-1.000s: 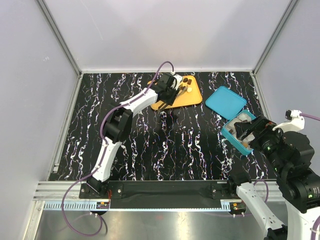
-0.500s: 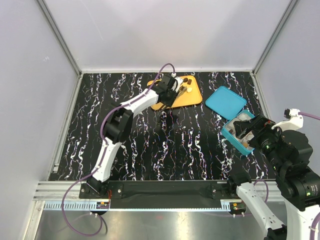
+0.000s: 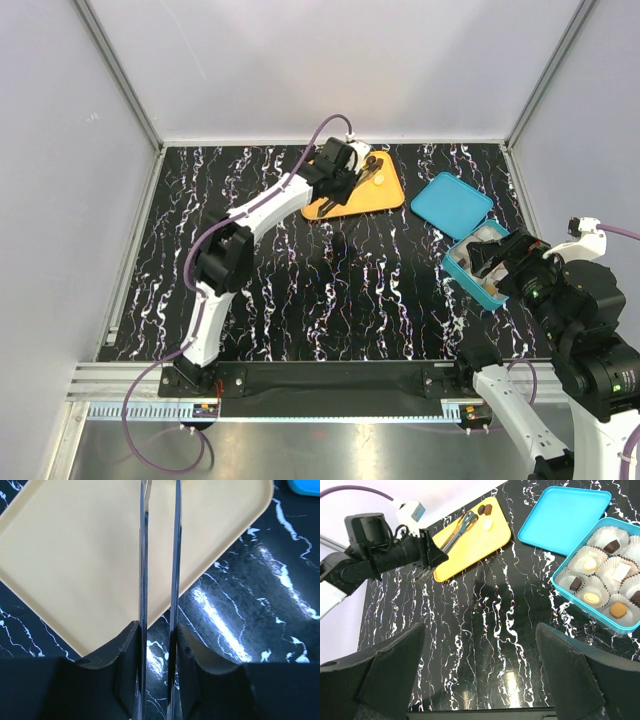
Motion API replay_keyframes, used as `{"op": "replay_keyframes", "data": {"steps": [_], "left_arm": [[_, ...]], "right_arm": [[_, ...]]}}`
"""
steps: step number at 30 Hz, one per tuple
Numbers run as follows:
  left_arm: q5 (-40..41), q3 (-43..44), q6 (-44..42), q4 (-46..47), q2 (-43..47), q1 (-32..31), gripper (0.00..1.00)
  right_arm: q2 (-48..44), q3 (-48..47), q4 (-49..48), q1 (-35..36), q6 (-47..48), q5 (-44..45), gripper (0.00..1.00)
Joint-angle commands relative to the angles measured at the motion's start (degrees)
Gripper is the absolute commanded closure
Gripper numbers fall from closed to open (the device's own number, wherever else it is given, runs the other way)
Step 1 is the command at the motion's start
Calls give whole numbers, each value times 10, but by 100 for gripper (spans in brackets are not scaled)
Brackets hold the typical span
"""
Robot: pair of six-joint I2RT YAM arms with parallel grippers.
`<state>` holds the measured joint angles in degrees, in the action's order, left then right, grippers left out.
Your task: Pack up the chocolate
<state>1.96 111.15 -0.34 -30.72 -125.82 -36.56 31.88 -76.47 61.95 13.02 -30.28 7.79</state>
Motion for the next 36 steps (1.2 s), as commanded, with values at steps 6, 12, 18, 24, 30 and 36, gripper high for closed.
{"op": "replay_keyframes", "data": {"steps": [6, 12, 18, 24, 30, 36], "left_arm": [[-34, 36, 37, -1, 62, -70, 66], [-45, 101, 49, -5, 36, -156, 66], [-65, 169, 73, 18, -13, -222, 66], [-82, 180, 89, 71, -40, -259, 67], [-93, 180, 97, 116, -67, -272, 67], [-113, 185, 119, 151, -99, -274, 67]], "right_arm": [[-1, -10, -19, 3, -6, -12, 0], [-7, -5, -18, 3, -9, -19, 0], [-8, -17, -13, 3, -6, -25, 0], [-13, -27, 3, 3, -3, -16, 0], [-16, -25, 6, 3, -3, -13, 0], [-14, -27, 4, 3, -2, -14, 0]]}}
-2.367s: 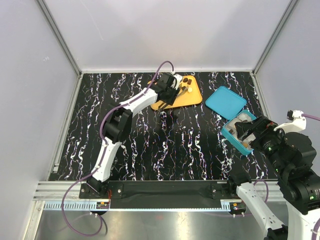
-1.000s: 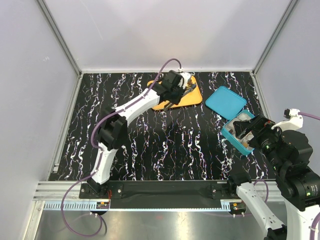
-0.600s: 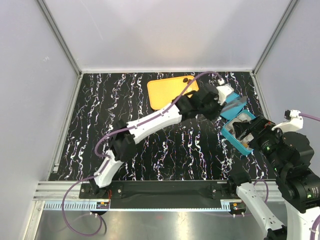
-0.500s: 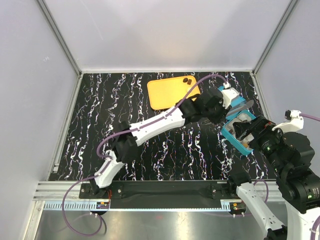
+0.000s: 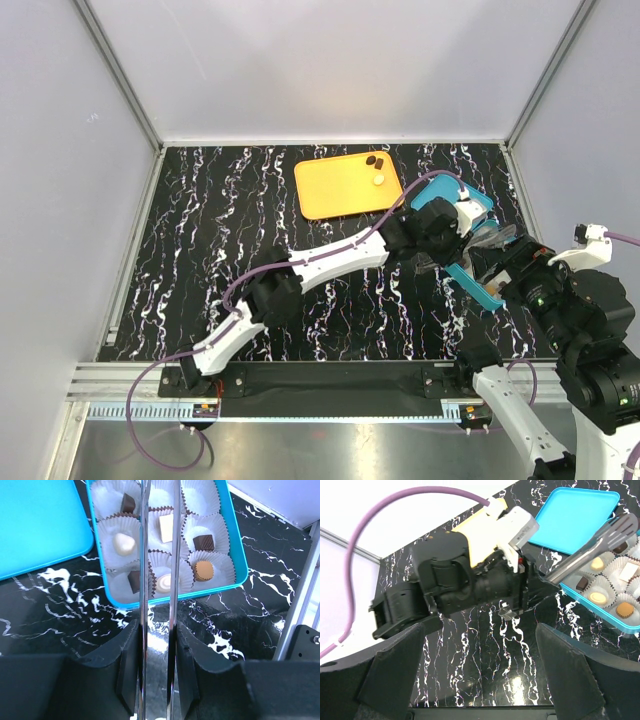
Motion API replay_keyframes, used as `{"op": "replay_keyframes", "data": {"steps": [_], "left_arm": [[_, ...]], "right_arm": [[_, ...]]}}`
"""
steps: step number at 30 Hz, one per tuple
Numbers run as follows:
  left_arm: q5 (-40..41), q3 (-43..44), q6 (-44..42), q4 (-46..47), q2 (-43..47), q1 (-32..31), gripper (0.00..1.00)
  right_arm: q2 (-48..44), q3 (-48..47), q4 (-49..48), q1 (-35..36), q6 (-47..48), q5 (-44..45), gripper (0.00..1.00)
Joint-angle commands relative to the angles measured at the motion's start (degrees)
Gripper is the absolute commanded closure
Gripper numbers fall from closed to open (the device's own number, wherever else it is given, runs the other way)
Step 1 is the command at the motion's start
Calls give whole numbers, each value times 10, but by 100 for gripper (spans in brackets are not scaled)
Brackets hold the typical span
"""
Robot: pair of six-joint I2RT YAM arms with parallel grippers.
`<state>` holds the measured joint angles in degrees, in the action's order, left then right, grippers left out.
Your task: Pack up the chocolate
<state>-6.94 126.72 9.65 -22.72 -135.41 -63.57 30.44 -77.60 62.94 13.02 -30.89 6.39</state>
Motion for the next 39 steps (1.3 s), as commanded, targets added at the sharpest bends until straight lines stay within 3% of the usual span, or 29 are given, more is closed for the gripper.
{"op": "replay_keyframes", "data": {"steps": [1, 39], "left_arm": [[-28, 28, 21, 73, -6, -4, 67], [-46, 44, 43, 137, -85, -5, 60]], "right_arm": [[1, -17, -5, 3, 4, 0, 0], [5, -23, -6, 2, 19, 9, 0]]}}
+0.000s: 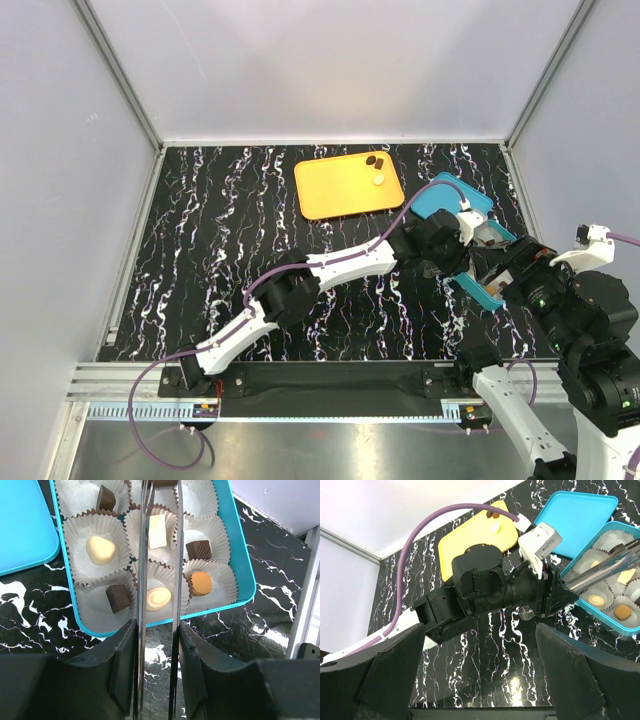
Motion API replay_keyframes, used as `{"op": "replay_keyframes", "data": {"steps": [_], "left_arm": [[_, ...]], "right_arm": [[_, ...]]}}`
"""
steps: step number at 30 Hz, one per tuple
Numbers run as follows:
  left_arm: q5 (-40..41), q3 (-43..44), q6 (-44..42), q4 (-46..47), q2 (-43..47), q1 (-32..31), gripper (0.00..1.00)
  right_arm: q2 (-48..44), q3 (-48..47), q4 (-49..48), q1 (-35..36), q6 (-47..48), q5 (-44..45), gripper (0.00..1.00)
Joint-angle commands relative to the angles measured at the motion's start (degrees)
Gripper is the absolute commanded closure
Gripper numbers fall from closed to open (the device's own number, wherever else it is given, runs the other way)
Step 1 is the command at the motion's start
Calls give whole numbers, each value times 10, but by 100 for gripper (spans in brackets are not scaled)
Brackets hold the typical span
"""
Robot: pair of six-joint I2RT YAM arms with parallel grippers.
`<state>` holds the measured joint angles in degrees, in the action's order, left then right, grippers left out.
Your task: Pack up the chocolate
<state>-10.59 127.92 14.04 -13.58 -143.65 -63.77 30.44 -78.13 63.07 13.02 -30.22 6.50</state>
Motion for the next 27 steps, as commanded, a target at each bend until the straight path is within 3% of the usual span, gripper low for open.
{"op": "replay_keyframes", "data": {"steps": [1, 17, 27], "left_arm": [[-8, 33, -2, 44, -3, -3, 60], [4, 26, -14, 42, 15, -2, 57], [58, -21, -48, 25, 137, 0, 58]], "right_arm": [[5, -17, -8, 3, 12, 9, 0], [4, -6, -15, 3, 13, 6, 0], [6, -12, -13, 2, 17, 21, 0]]}}
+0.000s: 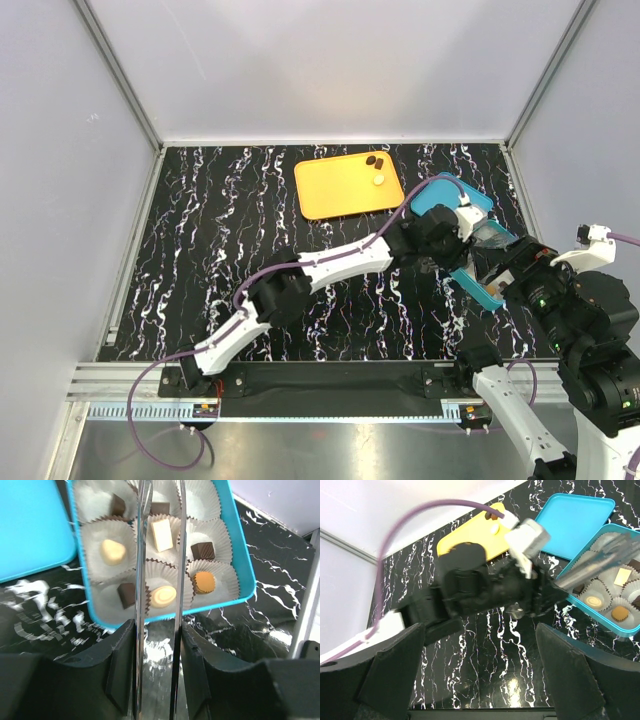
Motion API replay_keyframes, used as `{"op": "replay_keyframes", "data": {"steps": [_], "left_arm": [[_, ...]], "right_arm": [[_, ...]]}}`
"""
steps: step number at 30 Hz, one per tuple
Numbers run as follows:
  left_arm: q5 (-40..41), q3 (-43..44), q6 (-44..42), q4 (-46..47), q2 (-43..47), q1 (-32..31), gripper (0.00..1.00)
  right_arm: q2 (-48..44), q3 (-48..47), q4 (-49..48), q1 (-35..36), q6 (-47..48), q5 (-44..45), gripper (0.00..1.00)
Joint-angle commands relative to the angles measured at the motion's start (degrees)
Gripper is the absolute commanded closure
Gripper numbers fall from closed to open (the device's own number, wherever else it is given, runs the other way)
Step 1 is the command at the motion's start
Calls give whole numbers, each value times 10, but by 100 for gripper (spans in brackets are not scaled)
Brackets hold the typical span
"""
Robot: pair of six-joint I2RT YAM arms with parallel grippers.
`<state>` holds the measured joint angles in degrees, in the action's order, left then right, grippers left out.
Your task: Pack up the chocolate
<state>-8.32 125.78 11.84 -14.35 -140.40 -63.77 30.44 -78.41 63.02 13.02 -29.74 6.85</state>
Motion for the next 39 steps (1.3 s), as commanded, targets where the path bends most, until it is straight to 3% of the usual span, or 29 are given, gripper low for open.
{"op": "replay_keyframes", "data": {"steps": [1, 8, 16, 23, 39], "left_arm": [[42, -1, -32, 25, 122, 1, 58], [113, -69, -35, -34, 217, 43, 60], [151, -170, -37, -77, 285, 161, 59], [162, -185, -48, -104, 247, 237, 56], [140, -154, -78, -124, 145, 250, 49]], "right_arm": [[7, -10, -12, 3, 13, 18, 0], [6, -18, -7, 2, 1, 12, 0], [3, -17, -3, 3, -5, 11, 0], [9, -17, -6, 3, -3, 7, 0], [14, -10, -14, 3, 4, 11, 0]]}}
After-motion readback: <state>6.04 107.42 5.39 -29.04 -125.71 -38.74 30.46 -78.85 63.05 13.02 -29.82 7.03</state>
